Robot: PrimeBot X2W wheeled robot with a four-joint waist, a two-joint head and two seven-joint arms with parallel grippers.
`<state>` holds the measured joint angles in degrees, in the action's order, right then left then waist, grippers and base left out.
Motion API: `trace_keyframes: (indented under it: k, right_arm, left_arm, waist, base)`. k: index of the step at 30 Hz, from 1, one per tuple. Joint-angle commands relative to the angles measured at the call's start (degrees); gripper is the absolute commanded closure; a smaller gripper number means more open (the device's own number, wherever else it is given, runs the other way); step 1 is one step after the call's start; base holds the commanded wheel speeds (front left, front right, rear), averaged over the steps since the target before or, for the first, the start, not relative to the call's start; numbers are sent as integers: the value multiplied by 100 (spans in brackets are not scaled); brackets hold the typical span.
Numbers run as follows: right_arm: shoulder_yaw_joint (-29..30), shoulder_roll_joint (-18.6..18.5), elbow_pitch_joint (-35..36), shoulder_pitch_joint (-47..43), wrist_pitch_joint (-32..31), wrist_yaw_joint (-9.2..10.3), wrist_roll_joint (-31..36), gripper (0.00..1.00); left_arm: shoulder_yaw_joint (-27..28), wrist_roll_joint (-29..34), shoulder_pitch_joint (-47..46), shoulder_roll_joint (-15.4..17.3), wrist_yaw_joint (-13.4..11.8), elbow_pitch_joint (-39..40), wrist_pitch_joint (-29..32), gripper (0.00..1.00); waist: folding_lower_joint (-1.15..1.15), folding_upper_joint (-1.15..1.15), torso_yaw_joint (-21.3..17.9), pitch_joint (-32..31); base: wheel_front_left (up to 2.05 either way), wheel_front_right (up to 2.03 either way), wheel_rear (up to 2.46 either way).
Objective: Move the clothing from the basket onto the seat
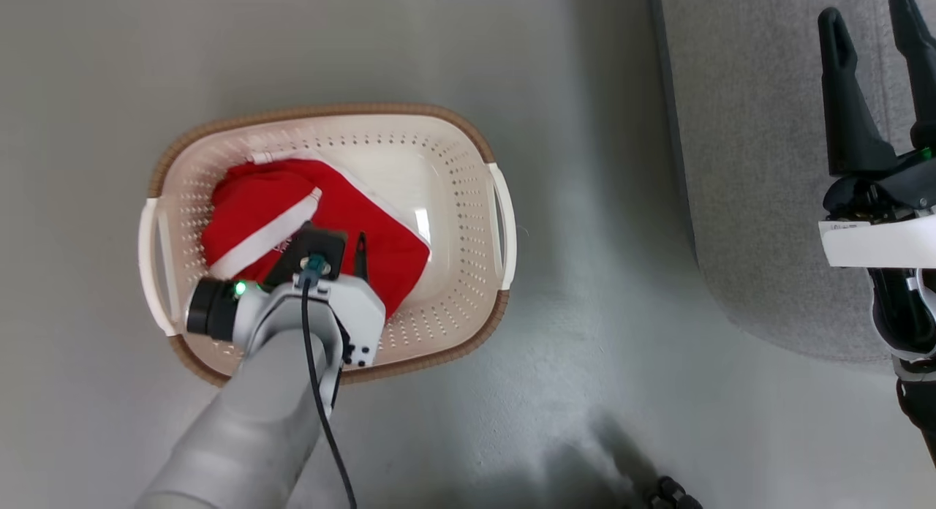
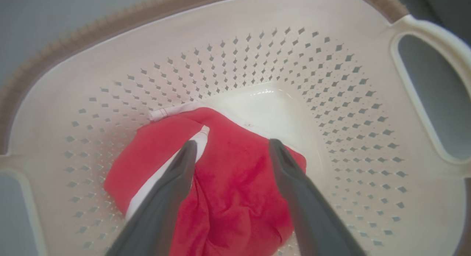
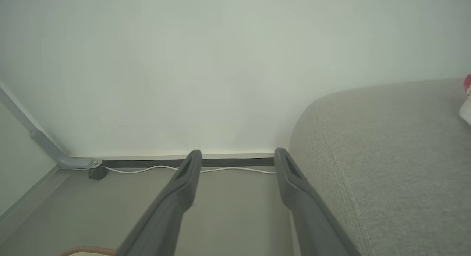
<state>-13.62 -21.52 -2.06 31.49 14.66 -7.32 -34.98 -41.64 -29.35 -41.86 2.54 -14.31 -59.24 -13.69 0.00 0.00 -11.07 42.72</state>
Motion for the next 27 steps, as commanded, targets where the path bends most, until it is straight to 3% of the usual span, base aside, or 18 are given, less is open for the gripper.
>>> trace_keyframes:
  k: [1, 17, 27]
  right_arm:
    - [-56, -75, 226, -62, 34, -17, -56, 0]
    - [-70, 118, 491, 142, 34, -17, -261, 0]
    - [-79, 225, 545, 234, 34, -17, -329, 0]
  left_arm:
    - [-48, -33, -227, 33, -106, -118, 73, 0]
    - [-1015, 188, -1763, 48, -709, -1347, 1366, 0]
    - [-1485, 566, -2213, 407, -677, -1458, 2146, 0]
  waist:
    - [0, 0, -129, 299]
    - [0, 0, -445, 1252]
    - [0, 0, -577, 1559]
  base:
    - [0, 0, 0]
    - [0, 0, 0]
    - [0, 0, 0]
